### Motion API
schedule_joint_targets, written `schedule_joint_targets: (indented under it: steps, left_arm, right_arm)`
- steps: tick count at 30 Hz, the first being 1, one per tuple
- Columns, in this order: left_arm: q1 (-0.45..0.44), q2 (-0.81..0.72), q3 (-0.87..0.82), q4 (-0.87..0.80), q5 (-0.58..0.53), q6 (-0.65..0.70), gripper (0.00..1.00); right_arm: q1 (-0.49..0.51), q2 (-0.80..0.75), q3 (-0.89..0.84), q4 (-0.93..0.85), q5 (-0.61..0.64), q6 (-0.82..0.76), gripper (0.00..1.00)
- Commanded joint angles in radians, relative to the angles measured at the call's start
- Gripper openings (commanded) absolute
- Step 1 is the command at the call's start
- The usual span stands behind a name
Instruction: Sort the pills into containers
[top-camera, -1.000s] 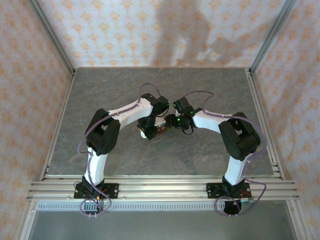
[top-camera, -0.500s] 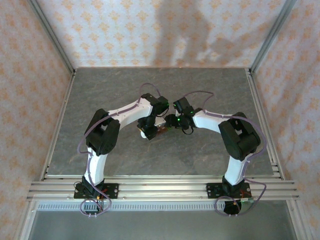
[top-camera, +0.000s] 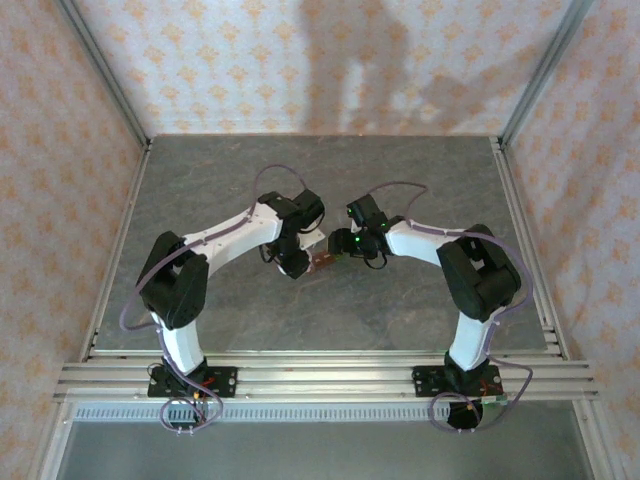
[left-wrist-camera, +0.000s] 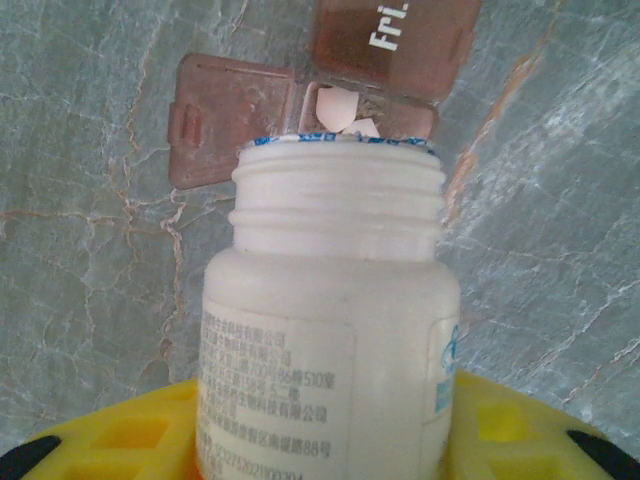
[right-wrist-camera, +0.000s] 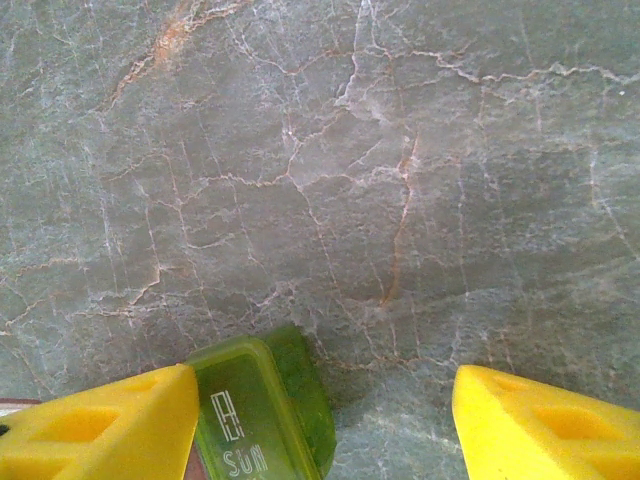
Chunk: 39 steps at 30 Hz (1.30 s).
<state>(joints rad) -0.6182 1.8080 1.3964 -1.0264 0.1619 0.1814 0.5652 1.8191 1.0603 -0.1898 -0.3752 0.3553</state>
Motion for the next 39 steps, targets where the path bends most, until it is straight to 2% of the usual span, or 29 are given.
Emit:
schedule_joint_targets:
  steps: [1,13,19,29,39]
  left_arm:
    - [0.003,-0.047,-0.056,0.094,0.030,-0.024,0.00]
    - [0.004,-0.245,-0.350,0.556,0.073,-0.100,0.00]
    - [0.003,-0.288,-0.390,0.637,0.067,-0.113,0.00]
    - [0.003,-0.471,-0.597,1.032,0.061,-0.157,0.00]
    - [0.002,-0.567,-0.683,1.271,0.036,-0.173,0.00]
  right_arm:
    - [0.003,0.022,-0.013,0.001,0.003,0.007,0.68]
    - [0.002,-0.013,0.000,-0.018,0.000,0.007,0.68]
    - [0.003,-0.032,0.007,-0.018,-0.002,0.011,0.68]
    - [0.001,-0.097,0.012,-0.036,0.012,0.049,0.68]
    - [0.000,-0.166,0.056,-0.121,0.062,0.096,0.69]
